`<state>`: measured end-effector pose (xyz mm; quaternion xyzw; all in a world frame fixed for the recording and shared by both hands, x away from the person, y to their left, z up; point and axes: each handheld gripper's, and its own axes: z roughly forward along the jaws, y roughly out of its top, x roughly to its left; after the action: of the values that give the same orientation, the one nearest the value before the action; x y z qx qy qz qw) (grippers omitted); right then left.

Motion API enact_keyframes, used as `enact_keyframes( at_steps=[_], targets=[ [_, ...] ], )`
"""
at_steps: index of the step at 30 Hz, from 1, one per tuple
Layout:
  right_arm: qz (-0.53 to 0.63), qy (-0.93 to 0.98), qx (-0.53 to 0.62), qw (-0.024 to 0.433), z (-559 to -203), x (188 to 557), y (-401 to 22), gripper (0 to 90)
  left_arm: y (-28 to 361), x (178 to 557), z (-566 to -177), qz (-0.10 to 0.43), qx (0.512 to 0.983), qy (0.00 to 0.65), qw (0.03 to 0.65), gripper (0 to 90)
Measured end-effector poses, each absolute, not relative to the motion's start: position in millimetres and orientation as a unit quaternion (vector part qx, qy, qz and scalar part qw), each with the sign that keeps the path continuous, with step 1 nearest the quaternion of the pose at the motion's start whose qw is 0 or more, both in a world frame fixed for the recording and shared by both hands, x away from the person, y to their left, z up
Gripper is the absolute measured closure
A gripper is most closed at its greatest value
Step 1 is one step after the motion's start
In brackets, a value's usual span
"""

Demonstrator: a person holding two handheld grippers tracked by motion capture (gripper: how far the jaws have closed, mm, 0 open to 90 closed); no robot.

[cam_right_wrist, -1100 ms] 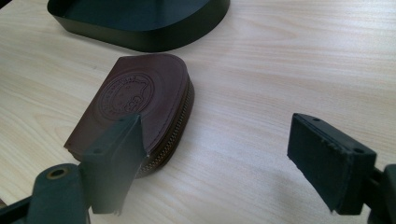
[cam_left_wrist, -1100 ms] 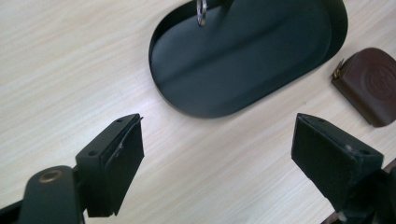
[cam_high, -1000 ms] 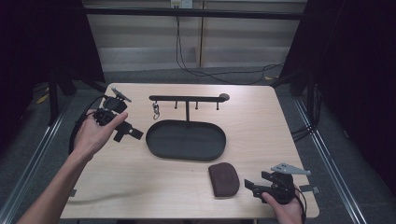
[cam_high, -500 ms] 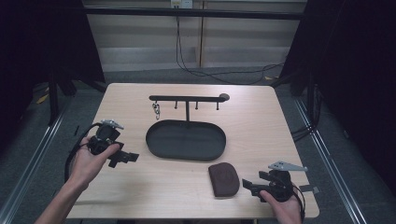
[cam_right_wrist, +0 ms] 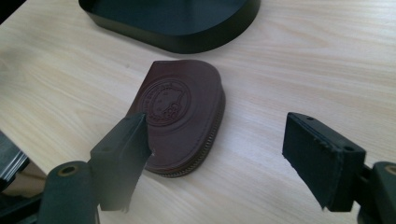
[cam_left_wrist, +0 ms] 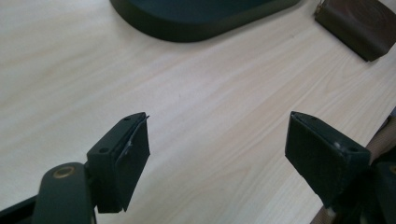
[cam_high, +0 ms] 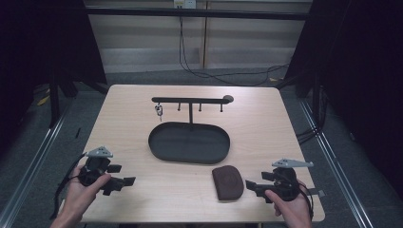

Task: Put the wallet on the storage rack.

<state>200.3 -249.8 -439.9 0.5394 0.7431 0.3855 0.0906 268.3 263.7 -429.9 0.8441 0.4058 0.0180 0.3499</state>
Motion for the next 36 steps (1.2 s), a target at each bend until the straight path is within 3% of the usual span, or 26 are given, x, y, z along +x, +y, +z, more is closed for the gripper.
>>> enact_keyframes(
  at_steps=[12, 20, 36],
  targets=[
    [0.326, 0.783, 0.529, 0.031, -438, 225, -218, 27.7, 272, 238, -459, 0.012, 0.834, 0.4, 0.38, 21.7],
    [0.261, 0.808, 0.528, -0.016, -439, 244, -200, 21.8, 276, 228, -460, 0.039, 0.819, 0.402, 0.407, 21.9],
    [0.177, 0.816, 0.545, -0.074, -451, 282, -183, 18.2, 273, 230, -471, 0.008, 0.832, 0.396, 0.388, 21.7]
  ],
)
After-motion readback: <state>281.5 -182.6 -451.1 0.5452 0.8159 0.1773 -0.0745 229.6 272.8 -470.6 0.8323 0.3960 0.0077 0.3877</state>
